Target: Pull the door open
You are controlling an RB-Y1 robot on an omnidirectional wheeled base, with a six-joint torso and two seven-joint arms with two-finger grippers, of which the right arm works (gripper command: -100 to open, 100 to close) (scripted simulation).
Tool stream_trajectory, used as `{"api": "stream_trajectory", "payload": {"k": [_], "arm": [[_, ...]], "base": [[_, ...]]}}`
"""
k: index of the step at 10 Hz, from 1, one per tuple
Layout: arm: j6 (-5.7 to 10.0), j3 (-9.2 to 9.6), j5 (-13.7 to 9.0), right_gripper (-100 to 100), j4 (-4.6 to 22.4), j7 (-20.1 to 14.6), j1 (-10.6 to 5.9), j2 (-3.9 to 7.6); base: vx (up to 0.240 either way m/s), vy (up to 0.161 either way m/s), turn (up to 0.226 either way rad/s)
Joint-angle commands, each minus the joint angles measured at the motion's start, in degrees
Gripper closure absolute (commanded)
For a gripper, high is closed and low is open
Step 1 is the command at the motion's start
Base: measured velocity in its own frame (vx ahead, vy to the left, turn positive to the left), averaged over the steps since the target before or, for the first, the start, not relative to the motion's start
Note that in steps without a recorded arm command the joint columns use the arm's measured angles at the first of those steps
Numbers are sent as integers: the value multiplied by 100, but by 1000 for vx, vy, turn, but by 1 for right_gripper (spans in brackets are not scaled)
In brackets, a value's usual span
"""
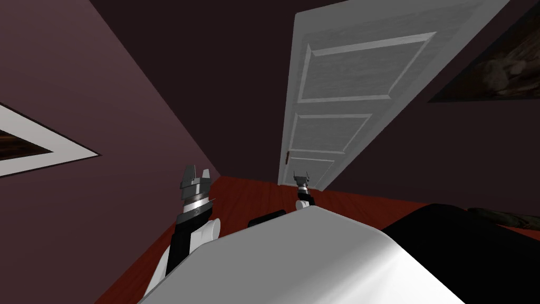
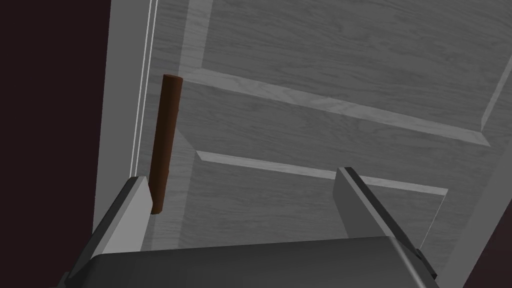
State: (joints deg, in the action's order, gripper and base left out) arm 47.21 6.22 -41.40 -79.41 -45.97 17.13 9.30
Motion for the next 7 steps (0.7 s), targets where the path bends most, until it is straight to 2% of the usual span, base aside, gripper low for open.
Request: {"api": "stream_trajectory", "payload": {"k": [1, 7], "arm": [[65, 38, -117, -100, 178, -155, -26, 22], [222, 153, -534, -100, 811, -625, -171, 82]], "base": [[83, -30, 115], [92, -29, 109]]}}
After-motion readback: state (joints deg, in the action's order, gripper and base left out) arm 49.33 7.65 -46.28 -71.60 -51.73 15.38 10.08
